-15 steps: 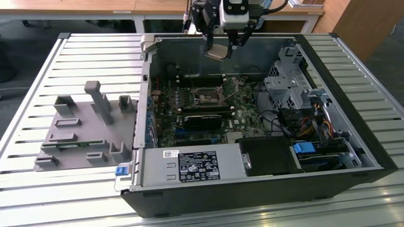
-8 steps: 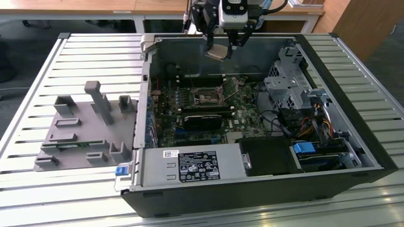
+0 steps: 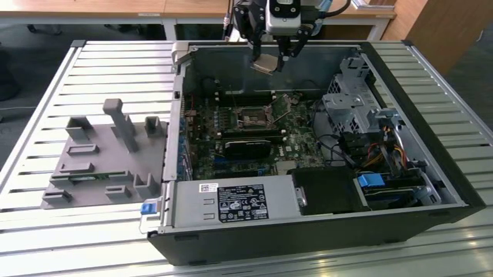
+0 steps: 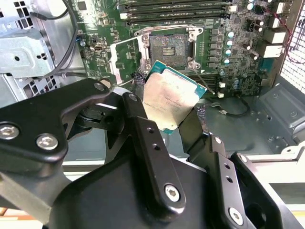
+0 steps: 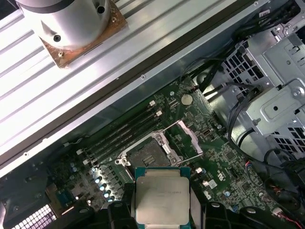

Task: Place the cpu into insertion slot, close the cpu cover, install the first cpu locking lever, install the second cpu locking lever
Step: 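Place the cpu into insertion slot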

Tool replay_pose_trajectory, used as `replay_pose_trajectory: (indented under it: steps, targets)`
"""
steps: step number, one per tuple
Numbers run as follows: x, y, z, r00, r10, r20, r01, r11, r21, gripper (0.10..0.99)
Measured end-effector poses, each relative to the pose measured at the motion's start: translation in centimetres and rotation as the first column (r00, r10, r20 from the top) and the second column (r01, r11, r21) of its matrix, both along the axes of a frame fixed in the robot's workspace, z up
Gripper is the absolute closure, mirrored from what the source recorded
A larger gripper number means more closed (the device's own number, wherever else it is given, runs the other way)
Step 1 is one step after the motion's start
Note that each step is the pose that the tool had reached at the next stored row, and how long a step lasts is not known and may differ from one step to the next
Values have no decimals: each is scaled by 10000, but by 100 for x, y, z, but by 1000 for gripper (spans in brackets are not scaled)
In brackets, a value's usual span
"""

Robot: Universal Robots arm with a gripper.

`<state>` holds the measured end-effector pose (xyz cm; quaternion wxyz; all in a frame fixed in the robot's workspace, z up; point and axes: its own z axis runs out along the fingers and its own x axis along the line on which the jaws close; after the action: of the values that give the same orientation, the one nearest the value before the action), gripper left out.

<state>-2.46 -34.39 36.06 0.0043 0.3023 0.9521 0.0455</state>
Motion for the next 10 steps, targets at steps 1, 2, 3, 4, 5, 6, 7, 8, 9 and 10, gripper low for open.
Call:
replay_pose_trajectory:
  steps: [1,2,3,4,5,6,7,8,9,10]
  targets:
    - [0,0,0,10000,-34,0,34,10000,0,545]
    - [0,0,0,10000,-71,0,71,10000,0,545]
    - [0,0,0,9999,-109,0,109,9999,0,545]
    - [0,0,0,9999,-145,0,145,9999,0,545]
    - [0,0,0,9998,-182,0,182,9998,0,545]
    - [0,0,-1,9998,-216,0,216,9998,0,545]
    - [0,0,-1,9997,-248,0,248,9997,0,545]
    - [0,0,-1,9996,-280,0,280,9996,0,545]
    - [0,0,-1,9995,-311,0,311,9995,0,545]
    - [0,0,-1,9994,-342,0,342,9994,0,545]
